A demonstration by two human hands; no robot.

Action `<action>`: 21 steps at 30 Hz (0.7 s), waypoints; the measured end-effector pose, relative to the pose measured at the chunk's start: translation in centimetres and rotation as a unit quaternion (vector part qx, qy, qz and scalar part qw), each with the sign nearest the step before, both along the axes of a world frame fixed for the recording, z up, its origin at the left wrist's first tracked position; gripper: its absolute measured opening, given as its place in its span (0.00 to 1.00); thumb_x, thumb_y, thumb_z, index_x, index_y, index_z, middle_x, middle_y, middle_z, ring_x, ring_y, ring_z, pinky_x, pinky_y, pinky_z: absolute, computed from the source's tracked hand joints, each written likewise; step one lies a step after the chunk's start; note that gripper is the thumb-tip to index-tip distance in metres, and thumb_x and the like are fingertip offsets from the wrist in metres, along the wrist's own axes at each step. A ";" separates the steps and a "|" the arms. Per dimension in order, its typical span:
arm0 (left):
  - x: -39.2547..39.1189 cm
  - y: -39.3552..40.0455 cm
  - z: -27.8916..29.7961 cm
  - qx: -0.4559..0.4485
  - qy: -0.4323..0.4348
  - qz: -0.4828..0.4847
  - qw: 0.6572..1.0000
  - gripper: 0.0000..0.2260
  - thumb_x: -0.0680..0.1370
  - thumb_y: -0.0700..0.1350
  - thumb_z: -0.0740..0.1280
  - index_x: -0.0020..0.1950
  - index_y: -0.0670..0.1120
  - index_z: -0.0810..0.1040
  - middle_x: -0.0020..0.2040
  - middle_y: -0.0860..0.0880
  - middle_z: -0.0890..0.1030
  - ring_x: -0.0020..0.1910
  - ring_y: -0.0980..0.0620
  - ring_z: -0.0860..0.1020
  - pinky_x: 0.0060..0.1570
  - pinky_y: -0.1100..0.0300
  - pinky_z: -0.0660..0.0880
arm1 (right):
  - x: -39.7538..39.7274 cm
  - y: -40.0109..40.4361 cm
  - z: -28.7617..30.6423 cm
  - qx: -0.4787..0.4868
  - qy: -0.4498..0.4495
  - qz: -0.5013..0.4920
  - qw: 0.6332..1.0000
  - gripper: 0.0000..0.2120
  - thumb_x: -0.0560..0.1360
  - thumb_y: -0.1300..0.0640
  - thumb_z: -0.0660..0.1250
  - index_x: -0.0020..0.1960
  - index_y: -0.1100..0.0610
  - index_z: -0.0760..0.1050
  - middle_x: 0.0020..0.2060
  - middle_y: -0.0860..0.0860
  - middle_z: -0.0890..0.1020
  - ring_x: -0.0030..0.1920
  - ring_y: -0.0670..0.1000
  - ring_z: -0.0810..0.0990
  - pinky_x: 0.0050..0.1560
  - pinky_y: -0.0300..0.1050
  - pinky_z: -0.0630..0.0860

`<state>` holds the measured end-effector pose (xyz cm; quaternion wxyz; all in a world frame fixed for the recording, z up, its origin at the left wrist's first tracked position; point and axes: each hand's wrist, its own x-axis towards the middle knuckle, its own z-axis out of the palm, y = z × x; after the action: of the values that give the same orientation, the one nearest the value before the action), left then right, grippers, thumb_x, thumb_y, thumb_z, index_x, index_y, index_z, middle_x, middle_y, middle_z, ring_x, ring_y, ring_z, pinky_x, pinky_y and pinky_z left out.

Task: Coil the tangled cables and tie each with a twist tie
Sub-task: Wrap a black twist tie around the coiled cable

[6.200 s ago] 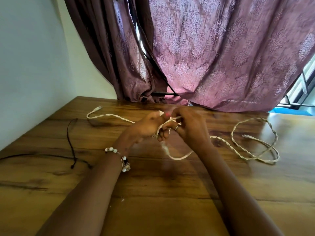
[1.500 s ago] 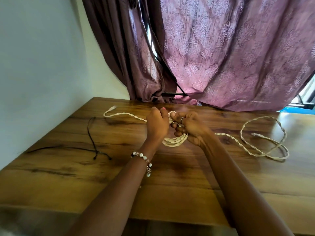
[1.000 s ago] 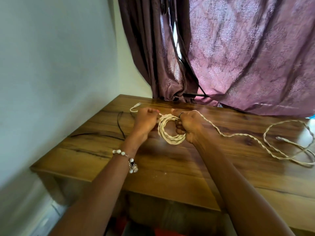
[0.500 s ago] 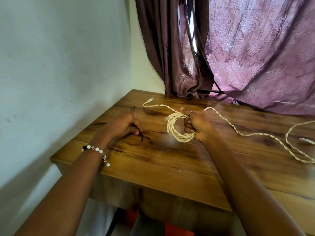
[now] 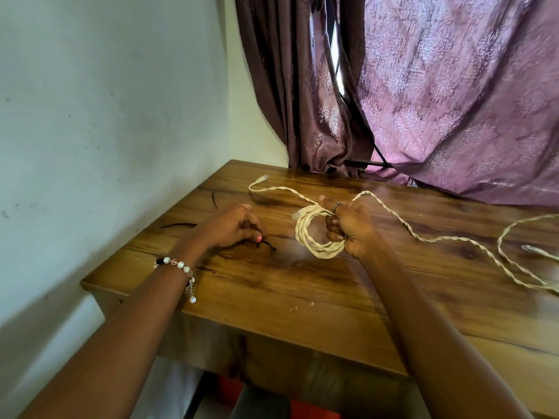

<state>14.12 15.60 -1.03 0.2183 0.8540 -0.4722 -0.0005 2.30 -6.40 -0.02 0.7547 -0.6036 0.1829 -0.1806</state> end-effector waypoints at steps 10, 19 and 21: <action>-0.1 -1.8 0.1 0.042 -0.079 -0.021 0.996 0.05 0.78 0.48 0.66 0.49 0.49 0.80 0.48 0.52 0.73 0.47 0.54 0.72 0.39 0.65 0.66 | -0.4 0.2 0.1 -0.016 -0.019 0.002 1.000 0.26 0.77 0.59 0.67 0.19 0.53 0.75 0.20 0.47 0.61 0.19 0.44 0.57 0.20 0.33 0.53; -2.2 -5.4 5.4 -0.176 -0.016 0.003 0.984 0.03 0.78 0.45 0.66 0.47 0.47 0.78 0.44 0.50 0.80 0.41 0.55 0.76 0.38 0.61 0.72 | -0.4 -0.7 0.5 -0.057 -0.060 -0.039 0.996 0.22 0.77 0.56 0.67 0.26 0.55 0.64 0.19 0.47 0.62 0.19 0.45 0.56 0.21 0.36 0.52; -2.5 -7.2 6.4 -0.194 -0.021 0.031 0.980 0.04 0.78 0.45 0.66 0.47 0.46 0.79 0.42 0.51 0.80 0.38 0.57 0.76 0.36 0.64 0.71 | -0.5 -1.0 0.8 -0.079 -0.070 -0.033 0.994 0.23 0.77 0.55 0.67 0.27 0.56 0.63 0.20 0.48 0.62 0.19 0.46 0.56 0.23 0.37 0.51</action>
<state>11.65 8.40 5.35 0.3697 0.8094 -0.4414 0.1158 1.84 -7.42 0.80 0.7095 -0.6405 0.1350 -0.2610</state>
